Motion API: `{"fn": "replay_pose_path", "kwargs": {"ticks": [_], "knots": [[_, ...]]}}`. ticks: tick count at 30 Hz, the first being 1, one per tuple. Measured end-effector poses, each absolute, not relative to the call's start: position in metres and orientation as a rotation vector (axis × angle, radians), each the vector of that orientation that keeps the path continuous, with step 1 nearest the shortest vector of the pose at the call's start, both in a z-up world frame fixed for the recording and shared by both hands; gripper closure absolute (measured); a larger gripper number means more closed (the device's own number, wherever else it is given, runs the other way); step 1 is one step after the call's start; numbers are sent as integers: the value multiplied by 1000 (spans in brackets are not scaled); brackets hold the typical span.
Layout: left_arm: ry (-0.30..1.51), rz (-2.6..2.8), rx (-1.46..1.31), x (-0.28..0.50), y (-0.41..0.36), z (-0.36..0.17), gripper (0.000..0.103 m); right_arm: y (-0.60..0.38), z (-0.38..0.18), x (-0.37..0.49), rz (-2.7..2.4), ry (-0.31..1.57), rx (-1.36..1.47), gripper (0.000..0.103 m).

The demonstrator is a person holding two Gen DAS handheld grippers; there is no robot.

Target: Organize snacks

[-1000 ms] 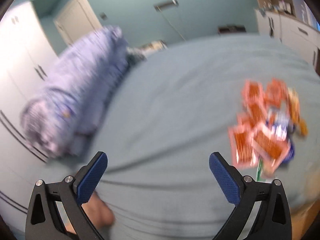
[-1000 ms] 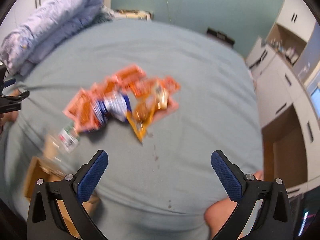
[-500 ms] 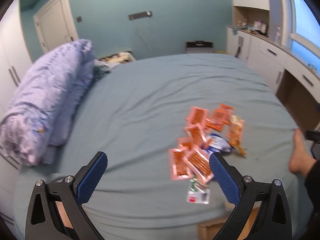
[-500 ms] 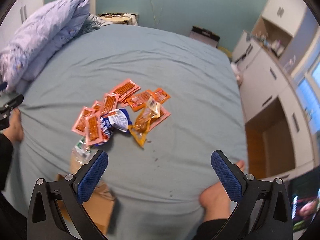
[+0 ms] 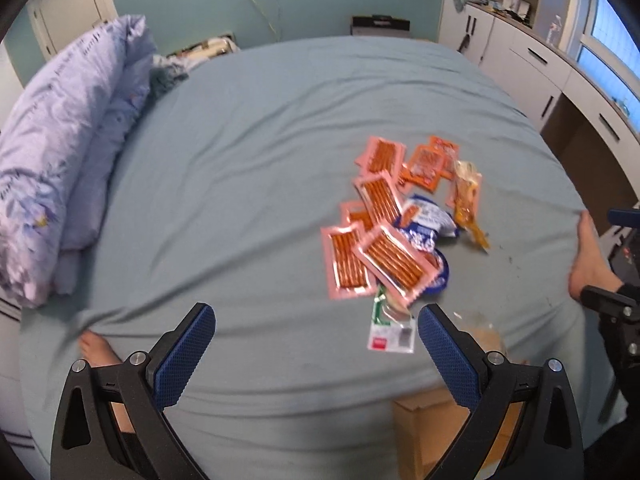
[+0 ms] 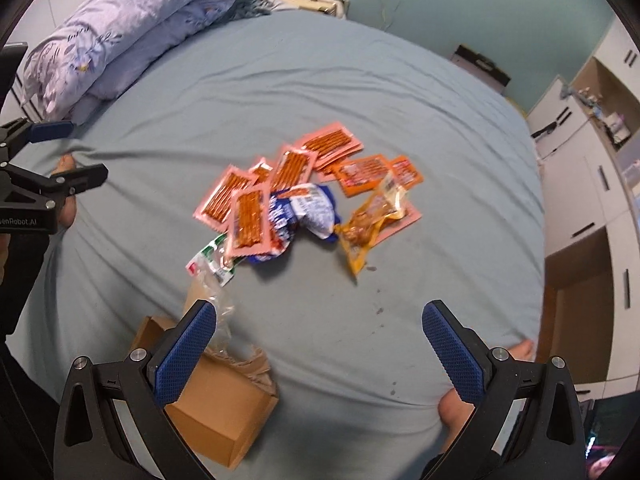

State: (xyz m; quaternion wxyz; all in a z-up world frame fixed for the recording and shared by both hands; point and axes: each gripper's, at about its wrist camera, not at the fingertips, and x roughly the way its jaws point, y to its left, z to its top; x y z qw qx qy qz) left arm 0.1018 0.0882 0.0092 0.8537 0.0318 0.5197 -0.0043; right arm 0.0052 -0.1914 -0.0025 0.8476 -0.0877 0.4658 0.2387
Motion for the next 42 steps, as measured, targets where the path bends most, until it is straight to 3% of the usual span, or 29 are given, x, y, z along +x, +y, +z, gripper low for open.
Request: {"fn": "replay_pose_path", "kwargs": {"ticks": [12,23,42], "knots": [[1096,-39,78,108,84,8,0,-189,1,37,514,1165,-125,0],[1137,-60,88,119,81,-3,0,-187,-10,44,452,1197,-155,0],[1404,-175,-31,186,58,-106,0,-203,-45,76,420,1332,-9,0]]}}
